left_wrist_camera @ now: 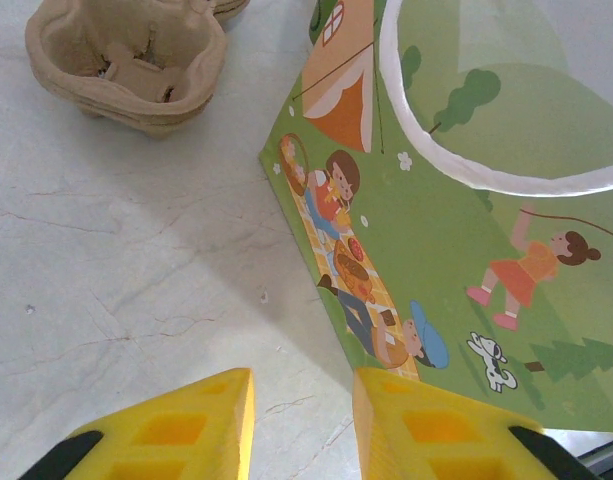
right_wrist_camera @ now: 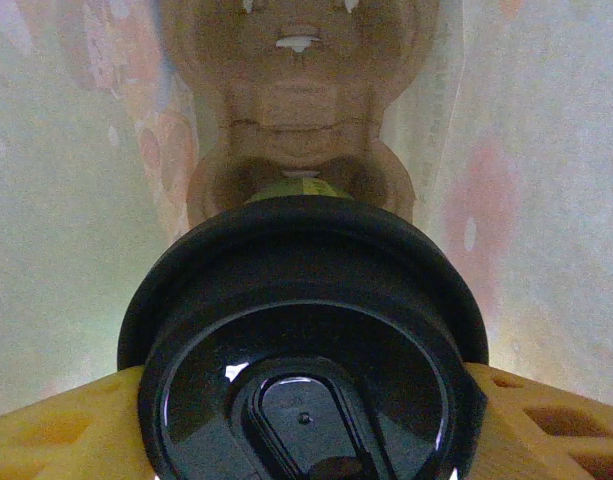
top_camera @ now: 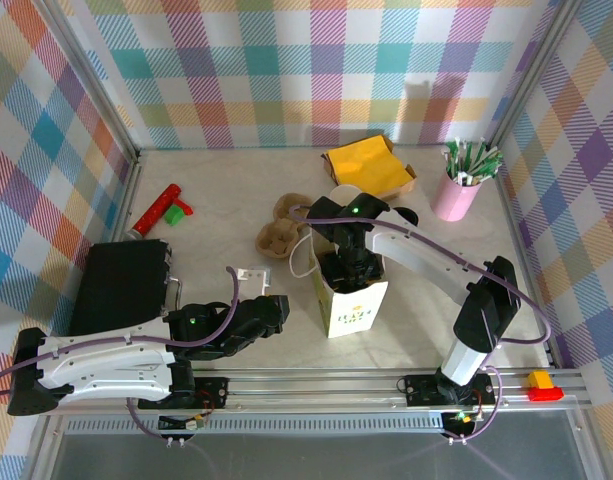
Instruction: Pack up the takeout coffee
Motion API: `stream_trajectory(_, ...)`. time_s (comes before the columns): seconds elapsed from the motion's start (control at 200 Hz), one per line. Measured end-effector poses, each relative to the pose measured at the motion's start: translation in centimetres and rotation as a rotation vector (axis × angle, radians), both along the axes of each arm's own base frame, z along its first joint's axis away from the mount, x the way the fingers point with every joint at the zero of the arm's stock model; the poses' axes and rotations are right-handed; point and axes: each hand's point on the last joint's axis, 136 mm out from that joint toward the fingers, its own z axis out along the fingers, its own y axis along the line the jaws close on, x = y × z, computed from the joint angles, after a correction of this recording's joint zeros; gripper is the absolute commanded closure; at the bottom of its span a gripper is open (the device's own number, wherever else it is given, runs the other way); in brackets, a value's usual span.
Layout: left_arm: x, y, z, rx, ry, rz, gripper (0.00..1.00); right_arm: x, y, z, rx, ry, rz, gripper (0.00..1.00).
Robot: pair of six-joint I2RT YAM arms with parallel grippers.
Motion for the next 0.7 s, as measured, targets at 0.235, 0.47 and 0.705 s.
stream_trajectory(0.235, 0.01, -0.02, -0.05, 0.002, 0.000, 0.000, 0.68, 0.00, 0.00, 0.00, 0.000, 0.000, 0.000, 0.54)
stream_trajectory(0.47, 0.03, -0.09, -0.30, 0.012, 0.003, 0.000, 0.68, 0.00, 0.00, 0.00, 0.000, 0.000, 0.001, 0.54)
stream_trajectory(0.705, 0.04, -0.12, -0.42, 0.018, 0.003, -0.002, 0.68, -0.01, -0.01, 0.00, 0.000, 0.000, 0.008, 0.54)
